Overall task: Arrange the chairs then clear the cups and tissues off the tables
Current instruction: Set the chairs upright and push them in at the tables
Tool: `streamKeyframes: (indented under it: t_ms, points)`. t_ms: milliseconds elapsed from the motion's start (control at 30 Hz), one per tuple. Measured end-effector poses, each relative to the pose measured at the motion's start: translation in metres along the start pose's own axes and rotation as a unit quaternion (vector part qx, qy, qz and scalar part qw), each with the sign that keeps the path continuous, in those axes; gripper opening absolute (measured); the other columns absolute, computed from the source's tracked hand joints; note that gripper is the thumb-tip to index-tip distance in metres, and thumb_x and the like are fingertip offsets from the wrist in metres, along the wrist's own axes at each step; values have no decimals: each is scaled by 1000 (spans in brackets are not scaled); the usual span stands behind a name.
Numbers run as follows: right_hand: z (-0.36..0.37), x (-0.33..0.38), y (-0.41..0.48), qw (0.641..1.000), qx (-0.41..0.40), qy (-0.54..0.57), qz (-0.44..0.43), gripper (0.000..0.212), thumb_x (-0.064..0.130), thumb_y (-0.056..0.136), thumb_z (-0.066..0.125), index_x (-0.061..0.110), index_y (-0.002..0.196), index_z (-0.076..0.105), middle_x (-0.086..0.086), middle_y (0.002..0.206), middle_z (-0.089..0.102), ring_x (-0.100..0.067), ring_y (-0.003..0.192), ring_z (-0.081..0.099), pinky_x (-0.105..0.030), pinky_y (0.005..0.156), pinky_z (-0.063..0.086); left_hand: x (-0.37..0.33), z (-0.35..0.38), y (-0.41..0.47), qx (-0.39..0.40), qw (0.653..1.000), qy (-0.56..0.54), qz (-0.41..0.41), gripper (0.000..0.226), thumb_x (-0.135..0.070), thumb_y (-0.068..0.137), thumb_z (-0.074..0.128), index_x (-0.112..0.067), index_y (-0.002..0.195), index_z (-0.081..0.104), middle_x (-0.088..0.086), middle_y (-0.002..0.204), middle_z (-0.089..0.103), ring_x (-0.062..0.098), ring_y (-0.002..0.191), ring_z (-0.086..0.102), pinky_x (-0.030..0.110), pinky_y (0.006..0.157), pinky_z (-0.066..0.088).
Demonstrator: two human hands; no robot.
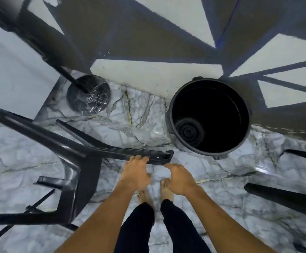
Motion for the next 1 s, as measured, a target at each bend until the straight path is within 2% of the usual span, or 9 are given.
streamKeyframes:
  t_ms: [167,233,333,433,533,633,800,933,1000]
  points:
    - [41,-37,97,999,20,-25,7,75,31,95,61,21,157,21,-9,163,21,-25,150,16,-37,120,25,16,61,96,42,996,70,21,76,-45,85,65,-26,150,31,4,148,41,29,138,31,50,116,27]
    - [58,-50,133,999,12,-51,-1,78,33,94,63,20,157,20,-9,162,21,-26,150,15,-39,120,25,24,88,128,63,993,97,29,78,-47,86,65,-26,152,28,5,150,39,30,140,31,52,117,23]
    - [86,-66,165,995,28,-98,-16,77,34,94,62,21,157,20,-6,160,25,-27,150,15,-44,118,26,35,120,154,101,986,128,42,71,-48,89,64,-25,150,35,6,146,46,31,139,36,49,116,26]
    - [105,-79,176,992,40,-120,-9,71,32,97,58,24,157,21,-2,161,25,-23,152,11,-52,118,22,38,128,163,109,978,167,65,54,-31,93,62,-24,143,46,9,131,59,32,127,50,46,105,39]
    - [102,-77,176,992,28,-119,-14,66,27,99,55,26,156,23,2,159,28,-20,152,11,-57,118,18,37,120,165,102,976,179,74,48,-13,93,55,-22,141,50,10,121,63,33,112,59,42,91,46]
    - [84,-64,167,993,7,-108,-42,62,23,99,56,25,154,29,5,157,35,-19,151,12,-58,118,14,41,95,155,91,980,164,69,47,-12,90,54,-26,135,56,9,117,65,32,108,60,41,88,47]
    - [31,-9,130,988,-37,-25,-147,68,20,91,68,27,151,37,6,155,40,-18,151,16,-45,123,2,68,3,108,81,989,105,65,50,-13,77,61,-36,122,66,4,110,68,32,105,60,42,89,49]
    - [-28,61,88,973,-69,27,-219,67,24,84,78,27,145,48,11,148,45,-1,144,22,-30,121,17,93,-89,45,49,996,57,55,53,-8,70,62,-33,116,72,-1,107,72,26,103,61,37,89,51]
    - [-48,108,63,961,-48,31,-269,56,19,85,75,28,138,58,10,134,60,-4,129,47,-22,104,40,106,-129,11,1,999,0,49,53,-4,64,62,-30,107,77,-4,100,74,23,98,63,31,84,50]
Point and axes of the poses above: each hand's wrist, its own y-axis towards the middle knuckle, its own z-axis out of the palm, x = y × z, the point moved 6 cm from there along y, towards the middle knuckle
